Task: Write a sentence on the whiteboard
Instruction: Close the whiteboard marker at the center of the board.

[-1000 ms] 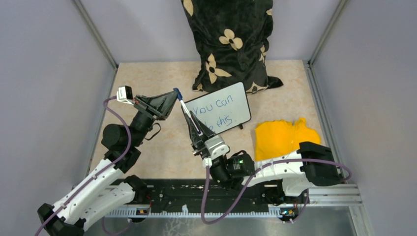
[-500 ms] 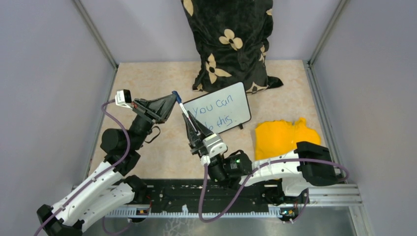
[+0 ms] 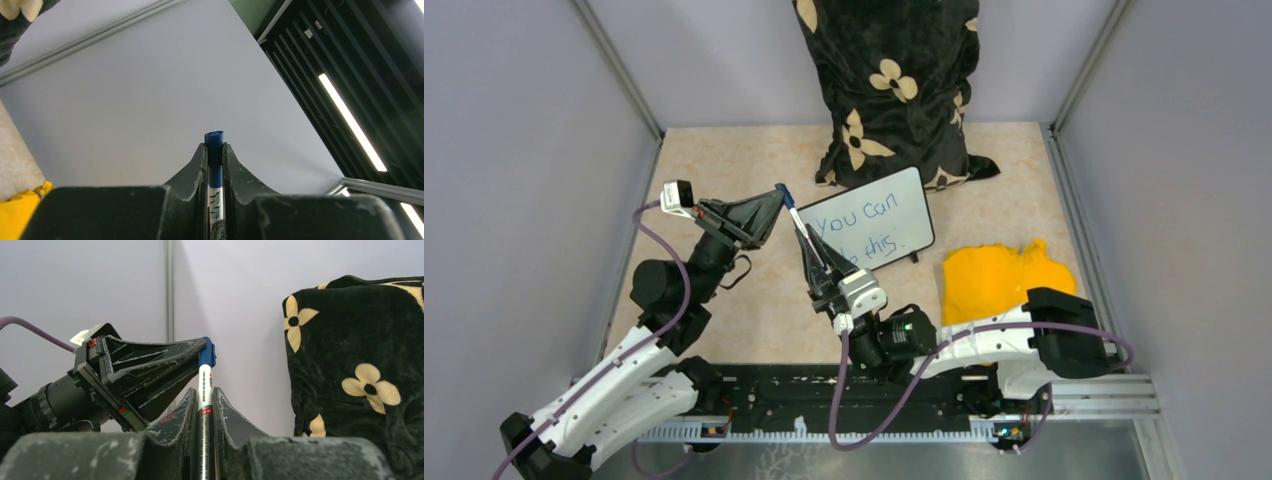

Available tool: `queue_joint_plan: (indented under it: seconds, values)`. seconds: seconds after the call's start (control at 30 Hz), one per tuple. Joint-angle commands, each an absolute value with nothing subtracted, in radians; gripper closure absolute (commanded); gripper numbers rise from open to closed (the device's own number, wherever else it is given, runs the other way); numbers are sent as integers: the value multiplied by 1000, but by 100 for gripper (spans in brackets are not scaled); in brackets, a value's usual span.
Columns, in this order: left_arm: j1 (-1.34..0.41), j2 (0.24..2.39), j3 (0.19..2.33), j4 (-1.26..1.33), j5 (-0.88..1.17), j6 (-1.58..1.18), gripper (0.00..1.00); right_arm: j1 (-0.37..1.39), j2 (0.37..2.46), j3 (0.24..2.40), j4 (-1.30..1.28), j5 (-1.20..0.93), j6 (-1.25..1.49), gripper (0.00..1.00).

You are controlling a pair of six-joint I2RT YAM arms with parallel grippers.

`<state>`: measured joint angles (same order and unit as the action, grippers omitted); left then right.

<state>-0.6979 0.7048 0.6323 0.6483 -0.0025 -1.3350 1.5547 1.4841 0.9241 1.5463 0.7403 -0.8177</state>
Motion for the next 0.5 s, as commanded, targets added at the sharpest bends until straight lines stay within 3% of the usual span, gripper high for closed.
queue_joint_plan:
  seconds: [0.0, 0.47]
  values:
    - [-726, 700, 632, 617, 187, -1338, 100, 1526, 1483, 959, 1720, 740, -795, 100]
    - [-734, 707, 661, 538, 247, -1301, 100, 1512, 1481, 959, 1721, 741, -792, 100]
